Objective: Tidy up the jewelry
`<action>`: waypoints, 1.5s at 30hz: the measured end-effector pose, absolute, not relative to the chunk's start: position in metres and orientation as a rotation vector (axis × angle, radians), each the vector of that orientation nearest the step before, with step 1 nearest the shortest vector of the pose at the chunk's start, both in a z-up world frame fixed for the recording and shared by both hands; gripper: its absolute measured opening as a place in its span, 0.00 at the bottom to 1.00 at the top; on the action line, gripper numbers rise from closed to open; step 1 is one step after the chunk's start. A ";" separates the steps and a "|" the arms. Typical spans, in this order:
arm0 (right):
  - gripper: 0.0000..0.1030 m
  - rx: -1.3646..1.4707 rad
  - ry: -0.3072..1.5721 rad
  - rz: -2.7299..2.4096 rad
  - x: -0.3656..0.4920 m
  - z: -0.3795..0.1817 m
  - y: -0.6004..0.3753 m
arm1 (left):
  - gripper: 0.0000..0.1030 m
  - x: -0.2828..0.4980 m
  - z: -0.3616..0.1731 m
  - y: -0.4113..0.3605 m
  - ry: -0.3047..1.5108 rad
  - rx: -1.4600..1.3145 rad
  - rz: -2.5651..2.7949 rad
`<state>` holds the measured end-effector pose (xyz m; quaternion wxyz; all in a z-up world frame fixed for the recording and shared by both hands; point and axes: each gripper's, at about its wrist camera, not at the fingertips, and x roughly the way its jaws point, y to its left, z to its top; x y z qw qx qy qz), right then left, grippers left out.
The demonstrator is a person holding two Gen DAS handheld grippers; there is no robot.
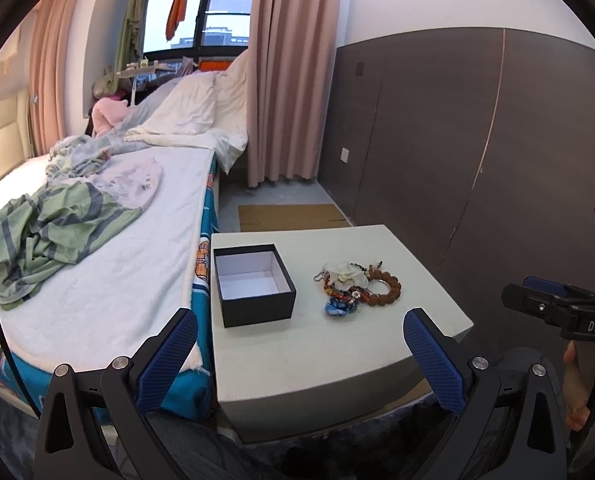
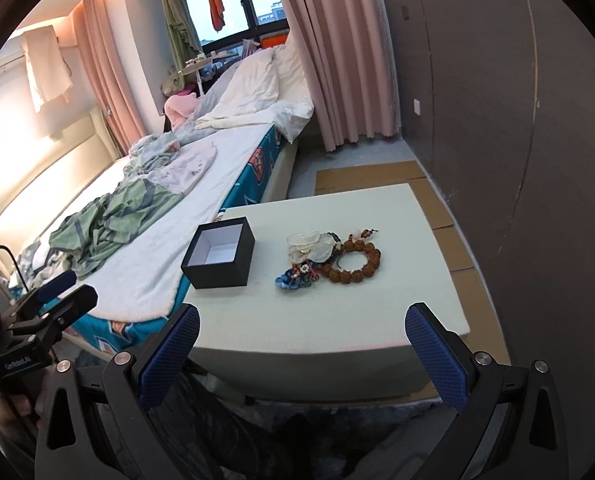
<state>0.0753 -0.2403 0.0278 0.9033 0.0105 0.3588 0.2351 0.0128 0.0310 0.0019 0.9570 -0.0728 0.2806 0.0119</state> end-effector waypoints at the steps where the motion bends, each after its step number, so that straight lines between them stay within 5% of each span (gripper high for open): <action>1: 1.00 0.019 0.755 0.489 0.083 0.027 -0.240 | 0.99 0.018 0.001 0.034 0.574 -0.156 0.022; 10: 0.99 -0.011 0.852 0.535 0.145 0.014 -0.217 | 0.90 0.057 -0.009 0.055 0.628 -0.224 0.005; 28: 0.79 -0.235 1.015 0.634 0.247 -0.034 -0.140 | 0.79 0.120 -0.024 0.090 0.727 -0.281 0.036; 36: 0.60 -0.148 1.096 0.640 0.291 -0.079 -0.128 | 0.74 0.146 -0.039 0.102 0.775 -0.287 0.079; 41: 0.59 -0.133 1.139 0.637 0.311 -0.096 -0.123 | 0.72 0.169 -0.041 0.098 0.794 -0.269 0.064; 43: 0.49 -0.124 1.154 0.632 0.317 -0.103 -0.125 | 0.72 0.183 -0.042 0.093 0.806 -0.256 0.045; 45: 0.06 -0.088 1.191 0.638 0.323 -0.110 -0.129 | 0.72 0.194 -0.044 0.090 0.820 -0.246 0.043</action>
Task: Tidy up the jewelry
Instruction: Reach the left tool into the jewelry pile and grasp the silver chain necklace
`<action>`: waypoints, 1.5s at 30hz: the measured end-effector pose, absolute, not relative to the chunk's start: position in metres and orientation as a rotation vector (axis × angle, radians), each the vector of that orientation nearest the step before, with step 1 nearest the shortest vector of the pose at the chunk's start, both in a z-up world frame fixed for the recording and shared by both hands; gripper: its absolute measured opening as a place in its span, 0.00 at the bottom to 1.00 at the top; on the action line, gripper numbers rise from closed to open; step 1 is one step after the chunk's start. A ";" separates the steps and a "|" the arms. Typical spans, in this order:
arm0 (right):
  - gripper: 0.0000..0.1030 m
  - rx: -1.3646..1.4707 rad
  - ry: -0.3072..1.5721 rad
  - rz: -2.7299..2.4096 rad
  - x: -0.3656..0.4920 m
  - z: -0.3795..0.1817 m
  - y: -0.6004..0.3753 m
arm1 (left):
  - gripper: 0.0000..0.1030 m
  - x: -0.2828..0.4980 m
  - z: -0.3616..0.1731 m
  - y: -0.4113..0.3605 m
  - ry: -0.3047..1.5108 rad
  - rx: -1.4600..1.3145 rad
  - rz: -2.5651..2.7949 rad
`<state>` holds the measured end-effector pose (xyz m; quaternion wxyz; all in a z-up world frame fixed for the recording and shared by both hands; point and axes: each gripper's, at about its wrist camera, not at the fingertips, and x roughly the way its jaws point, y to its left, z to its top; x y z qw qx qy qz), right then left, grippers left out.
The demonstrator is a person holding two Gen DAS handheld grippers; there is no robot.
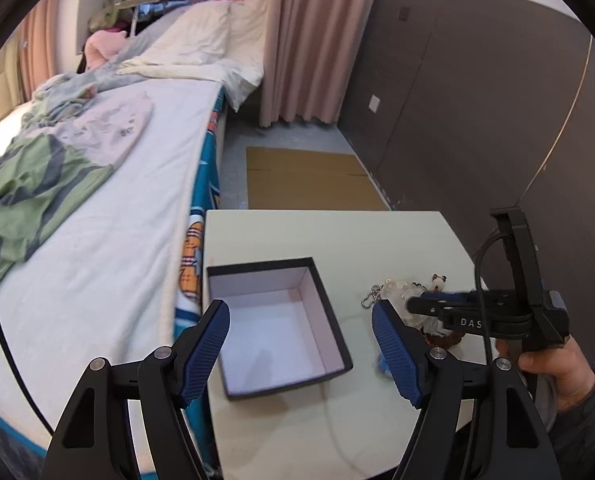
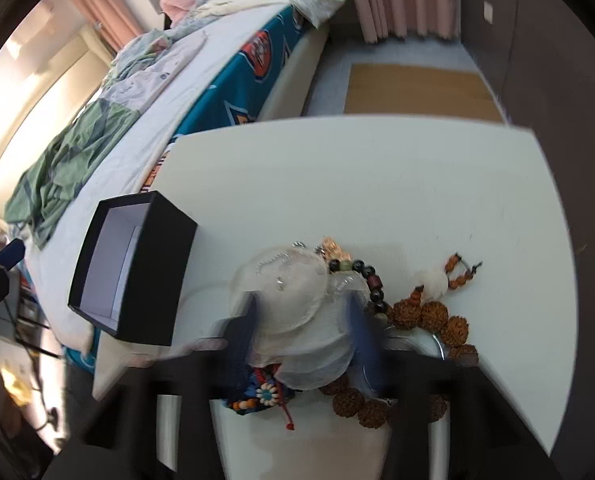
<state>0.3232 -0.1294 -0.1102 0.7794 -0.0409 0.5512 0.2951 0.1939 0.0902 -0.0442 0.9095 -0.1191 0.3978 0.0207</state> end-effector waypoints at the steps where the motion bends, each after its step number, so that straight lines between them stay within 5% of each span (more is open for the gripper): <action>1: 0.04 -0.061 1.210 0.649 0.326 -0.113 -0.133 | 0.72 0.201 -0.045 0.088 0.829 -0.240 0.035; 16: 0.02 0.204 1.072 0.654 0.341 -0.073 -0.195 | 0.69 0.276 -0.059 0.045 0.944 -0.175 -0.071; 32: 0.02 0.313 0.996 0.605 0.353 -0.053 -0.235 | 0.40 0.352 -0.123 0.004 1.271 -0.062 -0.102; 45: 0.02 0.320 1.000 0.612 0.353 -0.052 -0.241 | 0.39 0.367 -0.155 -0.021 1.370 0.046 -0.105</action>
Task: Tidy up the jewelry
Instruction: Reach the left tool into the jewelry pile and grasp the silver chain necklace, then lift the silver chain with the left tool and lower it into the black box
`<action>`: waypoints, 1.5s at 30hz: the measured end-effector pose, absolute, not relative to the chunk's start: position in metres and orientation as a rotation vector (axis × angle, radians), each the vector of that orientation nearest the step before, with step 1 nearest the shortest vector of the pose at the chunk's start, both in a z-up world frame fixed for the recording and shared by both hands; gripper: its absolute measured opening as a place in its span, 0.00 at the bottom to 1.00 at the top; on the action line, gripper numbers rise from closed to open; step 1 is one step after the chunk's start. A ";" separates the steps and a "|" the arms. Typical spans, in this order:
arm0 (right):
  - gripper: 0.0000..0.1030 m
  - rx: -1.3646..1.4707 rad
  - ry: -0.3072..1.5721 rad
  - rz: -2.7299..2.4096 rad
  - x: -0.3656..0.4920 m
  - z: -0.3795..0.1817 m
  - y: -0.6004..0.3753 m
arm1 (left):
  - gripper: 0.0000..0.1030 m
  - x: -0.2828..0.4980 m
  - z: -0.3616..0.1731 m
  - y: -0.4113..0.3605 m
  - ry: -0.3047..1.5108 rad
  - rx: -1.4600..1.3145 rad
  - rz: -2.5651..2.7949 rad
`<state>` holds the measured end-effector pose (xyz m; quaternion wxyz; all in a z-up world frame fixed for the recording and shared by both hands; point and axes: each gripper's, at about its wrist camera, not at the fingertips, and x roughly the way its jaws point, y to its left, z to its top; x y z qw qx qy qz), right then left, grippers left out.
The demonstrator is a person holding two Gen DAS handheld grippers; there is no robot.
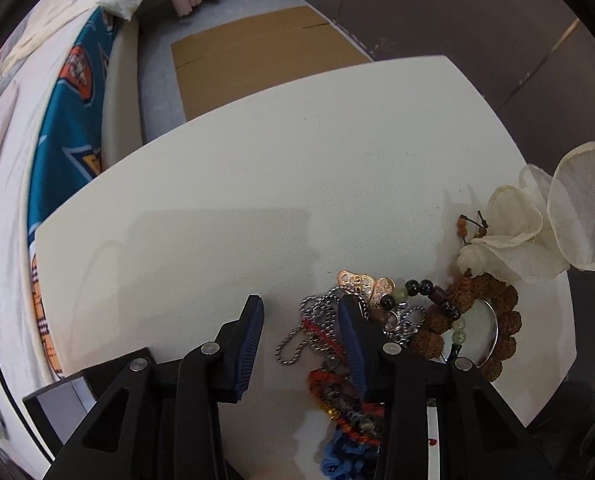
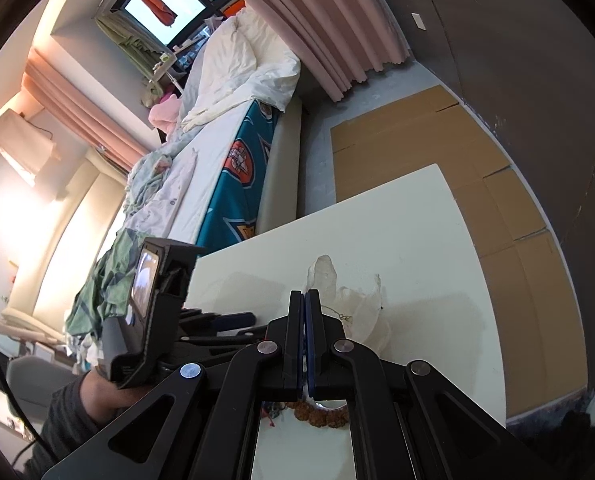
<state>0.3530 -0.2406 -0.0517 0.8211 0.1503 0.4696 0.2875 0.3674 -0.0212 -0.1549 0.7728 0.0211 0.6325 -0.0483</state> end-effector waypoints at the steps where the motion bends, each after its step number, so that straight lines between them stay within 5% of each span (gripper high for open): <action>1: 0.02 0.320 1.000 0.613 0.353 -0.052 -0.241 | 0.37 0.368 -0.156 -0.024 1.373 0.062 -0.100; 5: 0.02 0.321 0.998 0.616 0.352 -0.052 -0.244 | 0.32 0.369 -0.157 -0.030 1.381 0.102 -0.120; 7: 0.02 0.320 0.999 0.616 0.351 -0.052 -0.243 | 0.15 0.370 -0.156 -0.030 1.387 0.093 -0.115; 11: 0.02 0.320 0.998 0.617 0.351 -0.052 -0.244 | 0.06 0.372 -0.152 -0.026 1.373 0.070 -0.142; 45: 0.02 0.324 0.884 0.718 0.300 0.005 -0.199 | 0.04 0.279 0.089 0.013 0.849 0.053 -0.084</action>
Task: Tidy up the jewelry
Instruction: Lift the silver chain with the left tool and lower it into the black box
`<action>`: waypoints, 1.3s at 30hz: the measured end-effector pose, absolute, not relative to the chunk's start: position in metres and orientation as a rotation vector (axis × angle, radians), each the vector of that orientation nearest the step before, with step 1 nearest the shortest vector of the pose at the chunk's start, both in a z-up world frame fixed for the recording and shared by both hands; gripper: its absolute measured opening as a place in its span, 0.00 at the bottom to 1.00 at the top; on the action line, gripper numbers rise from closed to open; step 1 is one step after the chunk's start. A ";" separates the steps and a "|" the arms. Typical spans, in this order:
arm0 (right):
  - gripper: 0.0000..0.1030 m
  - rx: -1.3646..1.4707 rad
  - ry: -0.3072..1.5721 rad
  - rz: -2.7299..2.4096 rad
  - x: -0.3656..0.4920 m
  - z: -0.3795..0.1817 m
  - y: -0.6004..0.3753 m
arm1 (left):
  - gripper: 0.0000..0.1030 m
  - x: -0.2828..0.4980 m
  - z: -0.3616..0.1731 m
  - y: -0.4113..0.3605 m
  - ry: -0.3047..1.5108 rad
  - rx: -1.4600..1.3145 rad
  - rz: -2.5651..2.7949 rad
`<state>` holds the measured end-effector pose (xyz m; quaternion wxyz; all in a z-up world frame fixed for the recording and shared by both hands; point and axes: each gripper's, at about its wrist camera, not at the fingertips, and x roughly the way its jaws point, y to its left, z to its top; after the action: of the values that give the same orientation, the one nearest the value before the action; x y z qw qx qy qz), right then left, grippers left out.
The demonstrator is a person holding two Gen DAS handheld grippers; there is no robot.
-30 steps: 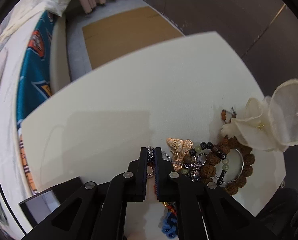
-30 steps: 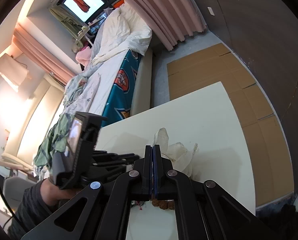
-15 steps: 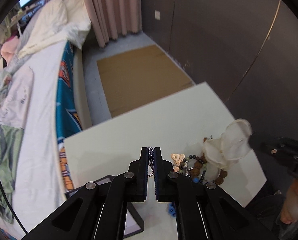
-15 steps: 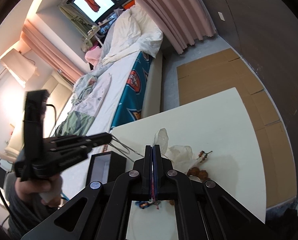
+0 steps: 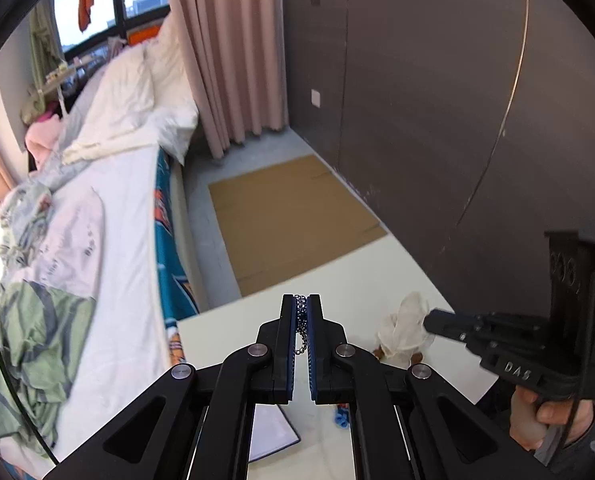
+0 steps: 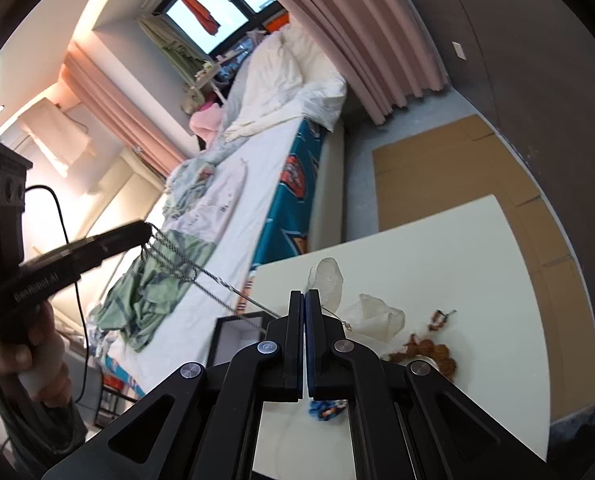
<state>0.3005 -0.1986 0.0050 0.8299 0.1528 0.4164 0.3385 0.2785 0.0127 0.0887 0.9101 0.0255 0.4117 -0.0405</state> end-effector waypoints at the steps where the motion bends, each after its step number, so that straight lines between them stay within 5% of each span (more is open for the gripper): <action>1: 0.02 0.326 0.877 0.726 0.299 0.007 -0.196 | 0.04 0.278 0.092 0.015 0.838 0.053 -0.079; 20: 0.02 0.365 0.811 0.871 0.283 0.028 -0.138 | 0.04 0.242 0.154 0.069 0.725 0.039 0.031; 39: 0.02 0.321 0.858 0.891 0.287 0.016 -0.111 | 0.05 0.261 0.025 0.092 0.962 -0.073 -0.058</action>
<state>0.2870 -0.1113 0.0157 0.8027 0.1499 0.4003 0.4157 0.2613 0.0919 0.0246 0.8855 -0.0351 0.4625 -0.0277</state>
